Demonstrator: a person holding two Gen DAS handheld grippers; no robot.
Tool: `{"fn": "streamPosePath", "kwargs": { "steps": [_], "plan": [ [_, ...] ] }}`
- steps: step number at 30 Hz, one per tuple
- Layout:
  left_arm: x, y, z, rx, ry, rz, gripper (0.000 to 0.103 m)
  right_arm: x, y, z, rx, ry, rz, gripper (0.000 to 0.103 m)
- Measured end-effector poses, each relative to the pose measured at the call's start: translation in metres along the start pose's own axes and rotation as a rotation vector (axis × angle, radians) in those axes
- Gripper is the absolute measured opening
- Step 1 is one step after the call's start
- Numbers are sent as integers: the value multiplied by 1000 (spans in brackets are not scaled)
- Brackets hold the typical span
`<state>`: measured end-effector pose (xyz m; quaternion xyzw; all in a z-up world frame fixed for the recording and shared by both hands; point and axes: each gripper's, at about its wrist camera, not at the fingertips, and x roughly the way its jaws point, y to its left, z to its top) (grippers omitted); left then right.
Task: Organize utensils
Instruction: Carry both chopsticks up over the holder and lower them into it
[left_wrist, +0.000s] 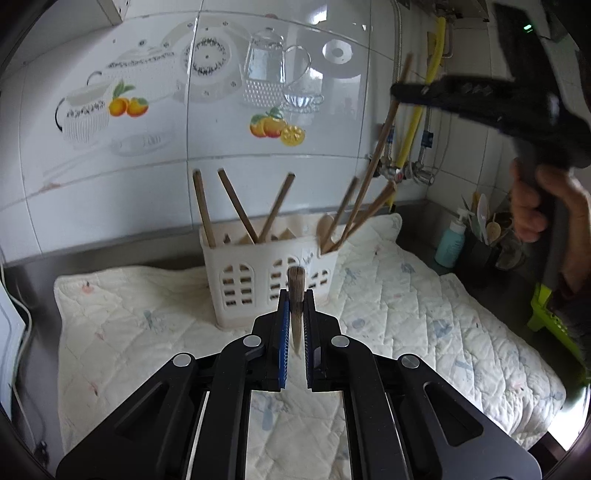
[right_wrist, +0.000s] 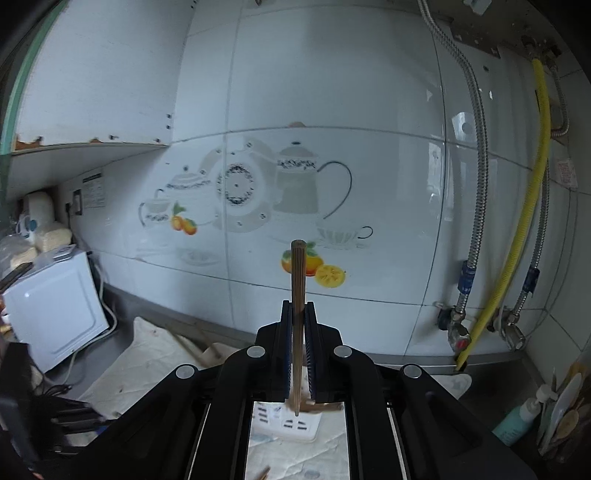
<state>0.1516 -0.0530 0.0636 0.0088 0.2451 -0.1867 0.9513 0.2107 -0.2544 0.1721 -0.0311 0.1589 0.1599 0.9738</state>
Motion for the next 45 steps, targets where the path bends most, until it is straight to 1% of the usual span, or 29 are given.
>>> {"fn": "streamPosePath", "kwargs": {
  "steps": [4, 7, 11, 14, 17, 24, 29, 35, 37, 39, 45],
  "plan": [
    [-4, 6, 16, -3, -26, 7, 5, 25, -3, -6, 7, 31, -7, 6],
    [-9, 7, 32, 10, -56, 17, 5, 43, -6, -15, 23, 70, -1, 6],
    [-20, 8, 58, 29, -122, 35, 5, 59, -7, -26, 24, 106, -4, 6],
    [-27, 10, 80, 31, -172, 48, 5, 66, -6, -31, 21, 115, -6, 6],
    [-31, 11, 101, 36, -217, 66, 5, 68, -6, -27, 22, 115, -1, 6],
    [-32, 15, 138, 54, -291, 131, 5, 53, -6, 5, 0, 37, 3, 6],
    [-23, 20, 147, 40, -317, 154, 5, 52, -7, 17, 0, 6, 4, 6],
    [-5, 27, 144, 29, -321, 166, 5, 61, -8, 14, -8, -2, 6, 6],
    [0, 28, 141, 26, -316, 168, 5, 67, -9, 11, -4, 12, 14, 6],
    [2, 29, 139, 27, -333, 174, 5, 72, -9, 6, -4, 22, 10, 6],
    [4, 33, 141, 15, -346, 181, 5, 82, -14, -6, 8, 47, 13, 6]
  ]
}}
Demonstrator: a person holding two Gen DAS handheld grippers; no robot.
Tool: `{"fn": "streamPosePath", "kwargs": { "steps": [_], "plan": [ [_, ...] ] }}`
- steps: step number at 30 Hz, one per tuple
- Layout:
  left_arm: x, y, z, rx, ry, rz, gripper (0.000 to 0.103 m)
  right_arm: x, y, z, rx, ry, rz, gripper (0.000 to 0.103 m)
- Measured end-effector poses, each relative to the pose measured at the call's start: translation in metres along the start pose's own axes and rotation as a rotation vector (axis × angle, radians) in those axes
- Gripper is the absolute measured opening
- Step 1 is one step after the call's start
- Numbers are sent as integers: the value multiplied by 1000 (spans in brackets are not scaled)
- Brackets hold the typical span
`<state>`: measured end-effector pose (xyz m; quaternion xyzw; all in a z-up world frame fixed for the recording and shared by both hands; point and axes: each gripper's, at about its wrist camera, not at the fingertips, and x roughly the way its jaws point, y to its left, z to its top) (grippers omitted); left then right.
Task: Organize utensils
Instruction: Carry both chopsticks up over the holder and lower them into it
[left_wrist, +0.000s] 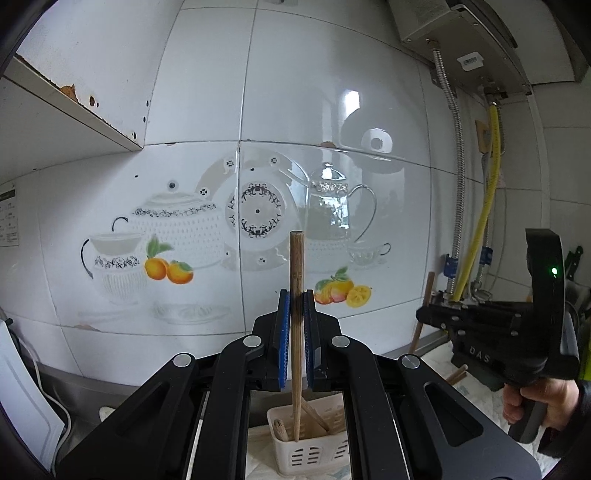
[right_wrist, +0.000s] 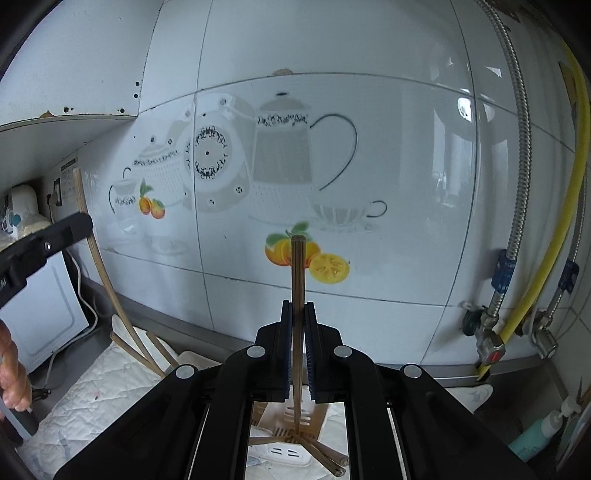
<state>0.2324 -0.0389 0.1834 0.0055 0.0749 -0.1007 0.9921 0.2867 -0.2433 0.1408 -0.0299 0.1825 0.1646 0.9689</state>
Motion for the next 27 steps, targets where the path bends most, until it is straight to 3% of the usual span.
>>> {"fn": "streamPosePath", "kwargs": {
  "steps": [16, 27],
  "plan": [
    [21, 14, 12, -60, -46, 26, 5, 7, -1, -4, -3, 6, 10, 7],
    [43, 23, -22, -101, 38, 31, 5, 15, 0, -23, -9, 51, 17, 7]
  ]
}}
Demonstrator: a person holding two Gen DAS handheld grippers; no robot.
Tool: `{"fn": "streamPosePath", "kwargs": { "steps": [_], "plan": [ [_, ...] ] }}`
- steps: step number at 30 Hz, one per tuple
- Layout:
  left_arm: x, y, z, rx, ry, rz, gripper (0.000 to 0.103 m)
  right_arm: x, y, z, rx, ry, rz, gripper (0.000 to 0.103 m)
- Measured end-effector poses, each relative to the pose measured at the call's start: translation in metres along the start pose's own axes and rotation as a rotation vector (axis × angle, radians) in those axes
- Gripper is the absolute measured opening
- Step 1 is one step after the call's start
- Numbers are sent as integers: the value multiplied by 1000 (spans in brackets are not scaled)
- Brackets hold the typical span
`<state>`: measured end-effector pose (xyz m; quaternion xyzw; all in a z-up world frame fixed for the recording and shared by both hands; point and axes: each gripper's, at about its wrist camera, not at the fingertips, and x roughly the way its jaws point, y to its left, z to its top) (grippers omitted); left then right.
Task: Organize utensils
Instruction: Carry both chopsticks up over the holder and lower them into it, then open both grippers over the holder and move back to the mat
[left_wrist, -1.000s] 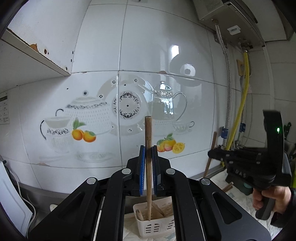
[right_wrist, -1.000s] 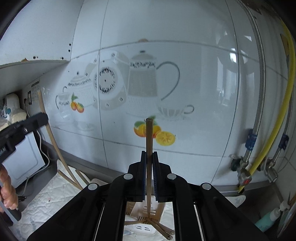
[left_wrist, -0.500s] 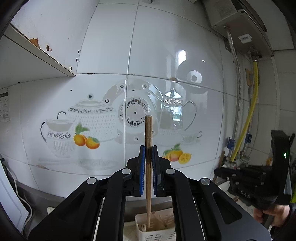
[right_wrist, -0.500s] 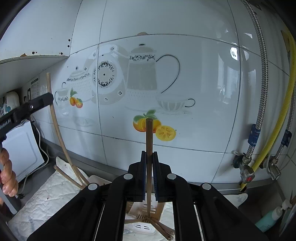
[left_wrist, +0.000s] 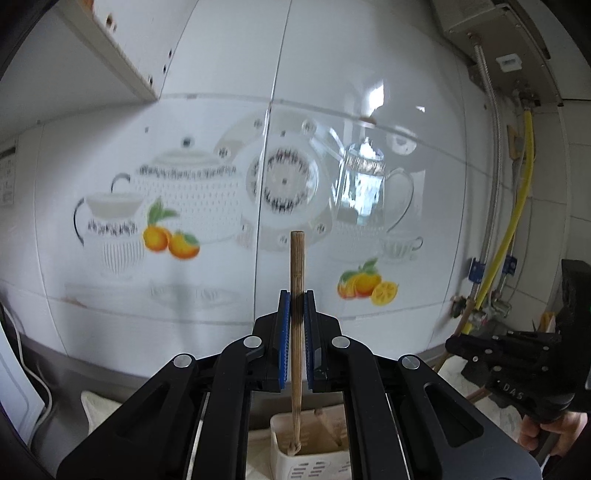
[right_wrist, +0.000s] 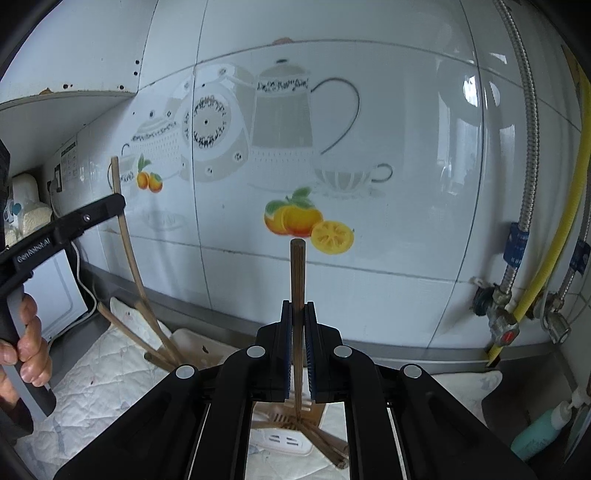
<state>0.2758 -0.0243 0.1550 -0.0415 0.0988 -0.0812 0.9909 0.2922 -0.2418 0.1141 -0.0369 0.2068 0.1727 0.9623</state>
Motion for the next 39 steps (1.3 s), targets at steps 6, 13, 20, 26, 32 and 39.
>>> {"fn": "streamPosePath", "kwargs": {
  "steps": [6, 13, 20, 26, 32, 39],
  "plan": [
    [7, 2, -14, 3, 58, -3, 6, 0, 4, -12, -7, 25, 2, 7],
    [3, 2, -12, -2, 68, -20, 8, -8, 4, -15, 1, 24, -4, 13],
    [-25, -2, -2, 1, 37, -16, 20, -45, 7, -14, 8, -20, -3, 24],
    [-67, -2, -16, -6, 51, -7, 28, -83, 20, -41, 33, 8, 14, 24],
    [-111, 2, -54, -6, 94, 27, 54, -114, 48, -101, 27, 84, 21, 24],
    [-150, 10, -100, -17, 151, 64, 71, -132, 82, -179, 26, 213, 18, 24]
  ]
}}
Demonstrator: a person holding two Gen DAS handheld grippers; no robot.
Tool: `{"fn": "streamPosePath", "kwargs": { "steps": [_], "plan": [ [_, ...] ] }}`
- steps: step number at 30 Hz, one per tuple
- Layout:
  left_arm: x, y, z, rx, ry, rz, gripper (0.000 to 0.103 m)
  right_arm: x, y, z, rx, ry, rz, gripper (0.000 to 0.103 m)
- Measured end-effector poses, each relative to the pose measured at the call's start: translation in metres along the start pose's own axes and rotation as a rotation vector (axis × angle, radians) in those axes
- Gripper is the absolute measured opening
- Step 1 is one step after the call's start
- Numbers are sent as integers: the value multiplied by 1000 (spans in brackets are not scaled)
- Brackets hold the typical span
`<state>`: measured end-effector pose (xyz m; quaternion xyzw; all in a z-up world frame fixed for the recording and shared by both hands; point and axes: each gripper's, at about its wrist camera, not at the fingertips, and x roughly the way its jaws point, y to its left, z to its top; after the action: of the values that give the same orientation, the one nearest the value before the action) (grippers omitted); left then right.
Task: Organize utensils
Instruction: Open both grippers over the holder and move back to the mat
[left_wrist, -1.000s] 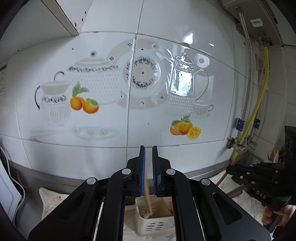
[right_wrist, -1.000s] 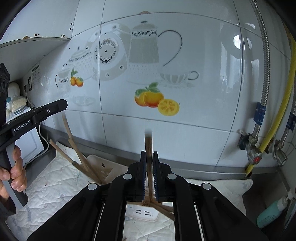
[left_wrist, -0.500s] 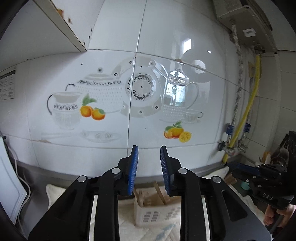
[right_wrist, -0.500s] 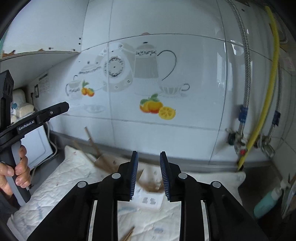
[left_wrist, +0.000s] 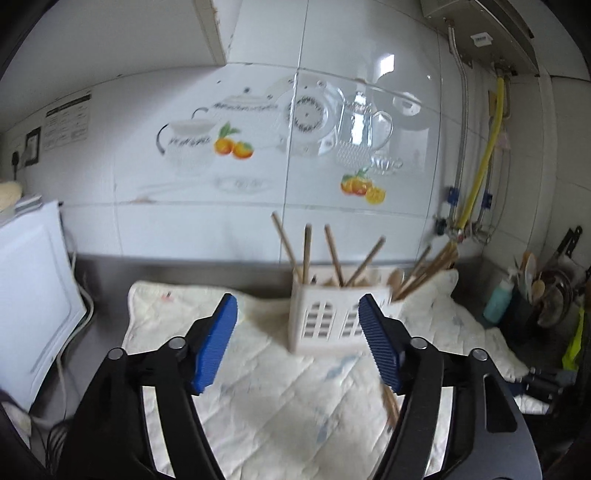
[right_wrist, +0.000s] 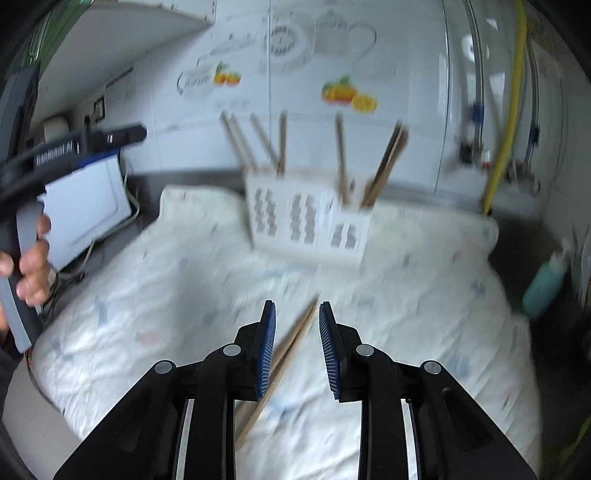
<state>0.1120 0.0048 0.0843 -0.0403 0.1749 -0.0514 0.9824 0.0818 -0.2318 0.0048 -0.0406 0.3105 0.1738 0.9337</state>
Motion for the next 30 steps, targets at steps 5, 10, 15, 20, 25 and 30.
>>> {"fn": "streamPosePath", "kwargs": {
  "steps": [5, 10, 15, 20, 25, 30],
  "plan": [
    [-14, 7, -23, -35, 15, 4, 81, 6, 19, -51, 64, 72, -4, 21],
    [-22, 9, -41, -40, 29, 10, 84, 17, 27, -81, 152, 129, 8, 18],
    [-25, 8, -54, -26, 45, 13, 86, 27, 29, -88, 203, 153, 9, 14],
    [-26, 10, -67, -22, 64, 15, 87, 37, 31, -88, 229, 173, 11, 13],
    [-25, 11, -76, -26, 83, 15, 87, 46, 32, -90, 244, 198, -5, 11],
    [-22, 11, -84, -35, 107, 14, 87, 49, 33, -91, 250, 196, -21, 11]
  ]
}}
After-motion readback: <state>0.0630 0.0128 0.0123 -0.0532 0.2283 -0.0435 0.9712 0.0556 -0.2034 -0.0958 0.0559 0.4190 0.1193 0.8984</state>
